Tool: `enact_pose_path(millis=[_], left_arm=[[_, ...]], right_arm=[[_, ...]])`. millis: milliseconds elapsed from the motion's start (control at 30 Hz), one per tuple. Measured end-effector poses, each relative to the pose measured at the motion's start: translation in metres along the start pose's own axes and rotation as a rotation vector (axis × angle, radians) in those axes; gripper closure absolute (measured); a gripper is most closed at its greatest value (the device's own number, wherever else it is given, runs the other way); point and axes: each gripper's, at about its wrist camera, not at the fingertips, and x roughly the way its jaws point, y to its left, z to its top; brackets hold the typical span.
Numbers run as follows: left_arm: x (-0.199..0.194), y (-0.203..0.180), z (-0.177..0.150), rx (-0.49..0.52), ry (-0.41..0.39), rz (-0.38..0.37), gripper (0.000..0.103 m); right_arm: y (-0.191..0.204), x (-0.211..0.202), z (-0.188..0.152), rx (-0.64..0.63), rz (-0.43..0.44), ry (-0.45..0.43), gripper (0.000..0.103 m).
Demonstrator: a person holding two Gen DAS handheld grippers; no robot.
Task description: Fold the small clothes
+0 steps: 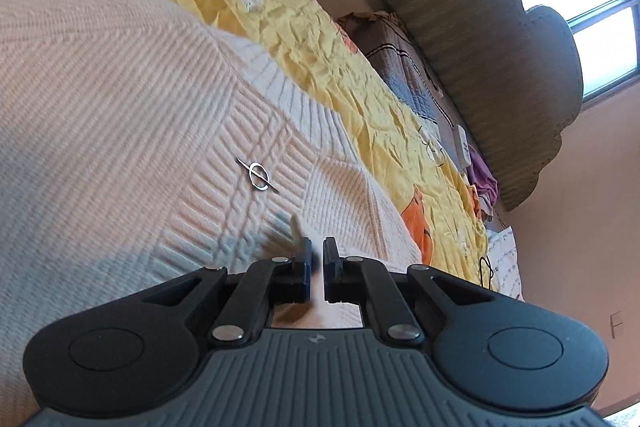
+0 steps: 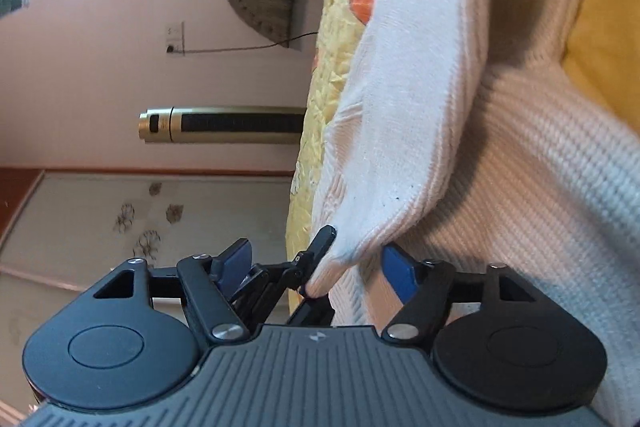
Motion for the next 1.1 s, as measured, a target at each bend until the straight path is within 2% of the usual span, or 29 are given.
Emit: enact_pose_path(millis=[133, 200, 267, 333, 433, 533, 600, 733, 800, 1100], left_arm=[[-0.018, 0.009, 0.006, 0.020, -0.020, -0.017, 0.099], [-0.015, 0.012, 0.007, -0.003, 0.039, -0.067, 0.099], [-0.017, 0.020, 0.002, -0.060, 0.066, -0.076, 0.098], [-0.011, 0.029, -0.006, -0.115, 0.115, -0.079, 0.095], [0.001, 0.037, -0.019, -0.191, 0.189, -0.091, 0.094], [0.009, 0.036, -0.026, -0.206, 0.226, -0.063, 0.089], [0.006, 0.035, -0.027, -0.202, 0.213, -0.057, 0.082], [-0.009, 0.035, -0.025, -0.199, 0.151, -0.070, 0.041], [-0.012, 0.032, -0.025, -0.191, 0.121, -0.045, 0.039], [0.015, 0.012, -0.016, -0.161, 0.113, -0.009, 0.040]], right_arm=[[0.029, -0.034, 0.015, -0.203, -0.062, 0.007, 0.030], [0.038, -0.054, 0.028, -0.261, -0.095, -0.043, 0.027], [0.039, -0.075, 0.043, -0.261, -0.125, -0.110, 0.025], [0.032, -0.091, 0.055, -0.212, -0.106, -0.143, 0.024], [0.021, -0.098, 0.055, -0.180, -0.076, -0.150, 0.020], [0.008, -0.086, 0.047, -0.155, -0.088, -0.128, 0.015], [0.000, -0.078, 0.043, -0.124, -0.072, -0.099, 0.016], [-0.002, -0.067, 0.031, -0.123, -0.043, -0.043, 0.015], [0.001, -0.062, 0.026, -0.140, -0.043, -0.026, 0.012], [0.012, -0.035, 0.013, -0.151, -0.045, 0.026, 0.012]])
